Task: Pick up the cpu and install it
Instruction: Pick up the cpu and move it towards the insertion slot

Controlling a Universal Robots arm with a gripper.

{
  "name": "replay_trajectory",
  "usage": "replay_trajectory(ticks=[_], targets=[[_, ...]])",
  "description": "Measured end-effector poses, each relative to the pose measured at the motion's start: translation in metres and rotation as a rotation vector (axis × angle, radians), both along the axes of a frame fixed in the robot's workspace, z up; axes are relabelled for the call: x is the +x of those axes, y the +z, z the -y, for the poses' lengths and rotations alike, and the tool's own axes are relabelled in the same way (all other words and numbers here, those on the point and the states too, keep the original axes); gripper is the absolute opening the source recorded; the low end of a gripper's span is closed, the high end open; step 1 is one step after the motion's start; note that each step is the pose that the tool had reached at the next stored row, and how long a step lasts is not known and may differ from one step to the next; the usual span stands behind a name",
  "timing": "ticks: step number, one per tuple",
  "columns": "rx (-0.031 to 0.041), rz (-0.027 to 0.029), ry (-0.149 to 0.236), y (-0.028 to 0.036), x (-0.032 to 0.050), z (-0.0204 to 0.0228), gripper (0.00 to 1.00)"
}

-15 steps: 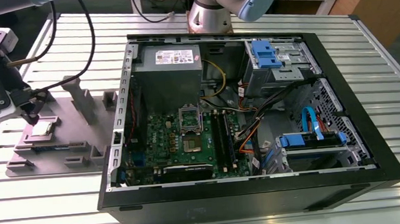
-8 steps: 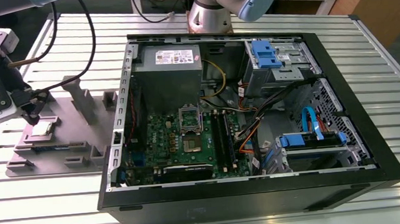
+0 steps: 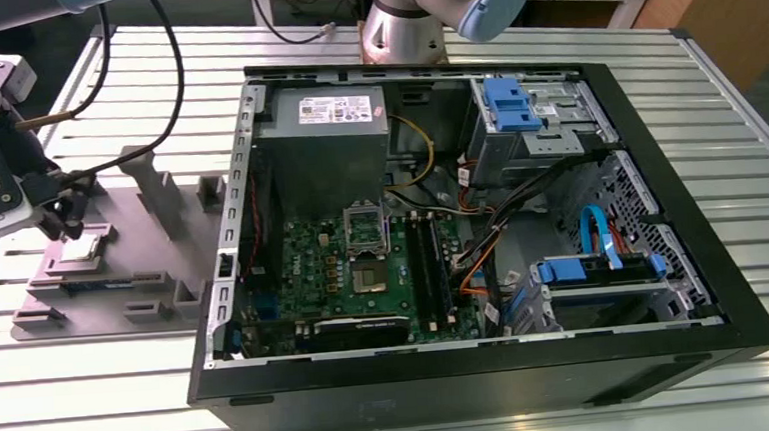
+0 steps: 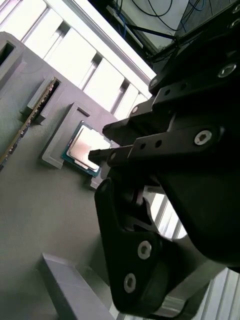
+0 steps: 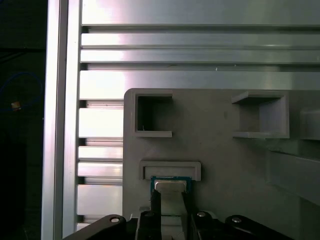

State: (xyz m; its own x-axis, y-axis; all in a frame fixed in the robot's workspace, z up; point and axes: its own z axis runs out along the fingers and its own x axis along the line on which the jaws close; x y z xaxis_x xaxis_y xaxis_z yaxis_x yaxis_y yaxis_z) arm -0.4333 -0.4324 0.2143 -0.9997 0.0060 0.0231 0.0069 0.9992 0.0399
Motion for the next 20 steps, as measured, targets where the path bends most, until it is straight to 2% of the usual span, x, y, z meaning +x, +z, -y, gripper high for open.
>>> replay_trajectory(ticks=[2, 3, 5, 8, 10, 12, 20], targets=[[0.0, -0.0001, 0.0, 0.0, 0.0, 0.0, 0.35], [0.0, 0.0, 0.0, -0.0001, 0.0, 0.0, 0.35], [0.0, 0.0, 0.0, -0.0001, 0.0, 0.0, 0.47], [-0.0001, -0.0001, 0.0, -0.0002, 0.0, 0.0, 0.53], [-0.0001, 0.0, 0.0, -0.0003, 0.0, 0.0, 0.65], [0.0003, 0.0005, 0.0, -0.0014, 0.0001, 0.0, 0.65], [0.0, 0.0, 0.0, -0.0156, 0.0, 0.0, 0.65]])
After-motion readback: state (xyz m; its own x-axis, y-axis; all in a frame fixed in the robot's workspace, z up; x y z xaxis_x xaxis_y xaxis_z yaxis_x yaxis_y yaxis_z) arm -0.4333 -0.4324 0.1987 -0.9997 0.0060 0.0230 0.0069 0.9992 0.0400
